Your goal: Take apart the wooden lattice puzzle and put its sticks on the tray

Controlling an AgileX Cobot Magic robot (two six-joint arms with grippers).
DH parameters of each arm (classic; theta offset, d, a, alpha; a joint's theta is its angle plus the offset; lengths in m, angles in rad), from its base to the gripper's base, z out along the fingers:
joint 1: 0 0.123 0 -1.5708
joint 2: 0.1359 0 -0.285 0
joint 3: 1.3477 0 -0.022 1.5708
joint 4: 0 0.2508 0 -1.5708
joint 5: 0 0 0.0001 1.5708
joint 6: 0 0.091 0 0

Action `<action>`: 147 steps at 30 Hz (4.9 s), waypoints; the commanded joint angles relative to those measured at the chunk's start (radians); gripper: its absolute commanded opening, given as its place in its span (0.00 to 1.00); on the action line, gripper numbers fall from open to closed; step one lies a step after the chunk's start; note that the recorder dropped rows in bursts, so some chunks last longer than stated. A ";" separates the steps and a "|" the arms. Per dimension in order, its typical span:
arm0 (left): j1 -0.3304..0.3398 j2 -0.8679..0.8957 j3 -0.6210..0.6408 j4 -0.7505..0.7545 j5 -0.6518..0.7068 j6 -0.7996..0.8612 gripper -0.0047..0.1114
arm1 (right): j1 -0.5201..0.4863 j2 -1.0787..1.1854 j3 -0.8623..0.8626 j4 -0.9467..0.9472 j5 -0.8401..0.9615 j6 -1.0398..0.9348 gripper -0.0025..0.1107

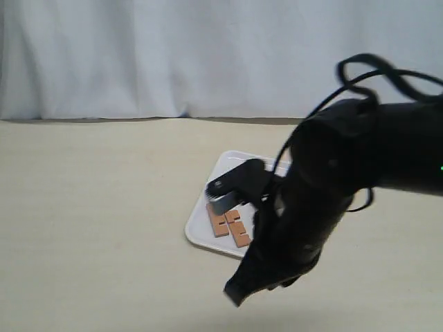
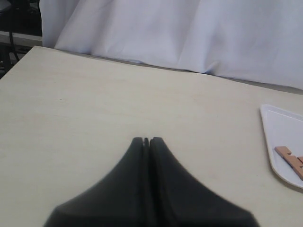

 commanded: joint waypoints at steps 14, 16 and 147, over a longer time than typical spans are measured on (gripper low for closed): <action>-0.007 -0.002 0.002 -0.001 -0.011 -0.003 0.04 | -0.637 -0.646 0.384 -0.124 -0.265 -0.002 0.06; -0.007 -0.002 0.002 -0.001 -0.011 -0.003 0.04 | -0.650 -0.725 0.441 -0.124 -0.380 0.007 0.06; -0.007 -0.002 0.002 -0.001 -0.011 -0.003 0.04 | -0.648 -1.623 1.089 0.219 -0.669 -0.204 0.06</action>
